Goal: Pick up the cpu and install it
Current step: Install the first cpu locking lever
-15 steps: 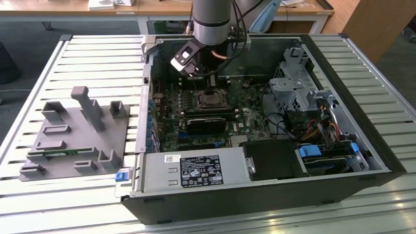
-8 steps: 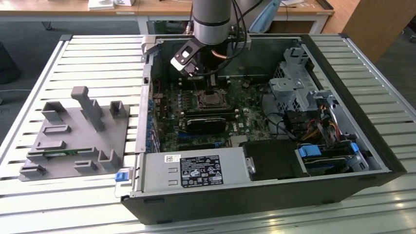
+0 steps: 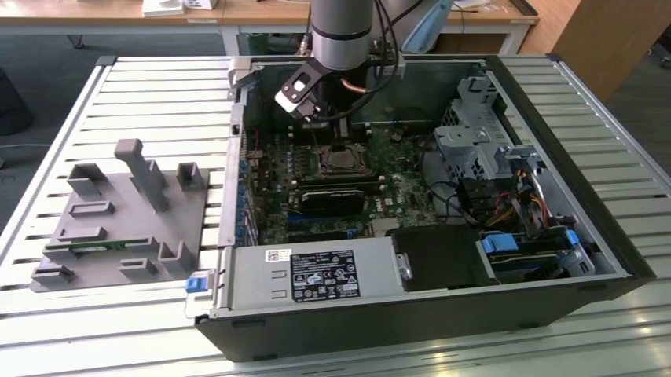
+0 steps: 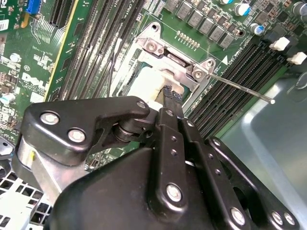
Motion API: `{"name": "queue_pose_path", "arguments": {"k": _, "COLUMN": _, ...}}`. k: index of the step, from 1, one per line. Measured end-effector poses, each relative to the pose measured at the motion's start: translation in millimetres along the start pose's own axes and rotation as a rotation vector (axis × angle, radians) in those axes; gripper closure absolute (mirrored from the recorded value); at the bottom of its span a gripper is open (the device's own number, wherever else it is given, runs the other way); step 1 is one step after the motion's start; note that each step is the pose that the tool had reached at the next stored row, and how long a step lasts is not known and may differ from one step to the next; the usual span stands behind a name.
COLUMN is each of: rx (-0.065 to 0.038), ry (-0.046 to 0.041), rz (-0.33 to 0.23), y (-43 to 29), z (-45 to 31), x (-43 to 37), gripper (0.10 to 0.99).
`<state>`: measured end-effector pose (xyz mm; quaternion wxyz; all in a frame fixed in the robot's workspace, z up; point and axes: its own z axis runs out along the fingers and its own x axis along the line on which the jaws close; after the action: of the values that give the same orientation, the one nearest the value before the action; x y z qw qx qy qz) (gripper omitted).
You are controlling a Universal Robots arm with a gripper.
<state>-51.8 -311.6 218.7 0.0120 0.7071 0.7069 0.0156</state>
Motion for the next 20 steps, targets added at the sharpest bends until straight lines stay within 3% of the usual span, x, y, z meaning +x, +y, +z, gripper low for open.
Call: {"name": "queue_pose_path", "arguments": {"k": 20, "rx": 0.0, "ry": 0.0, "rz": 0.0, "y": 0.3, "z": -8.3, "x": 0.1, "gripper": 0.98}}
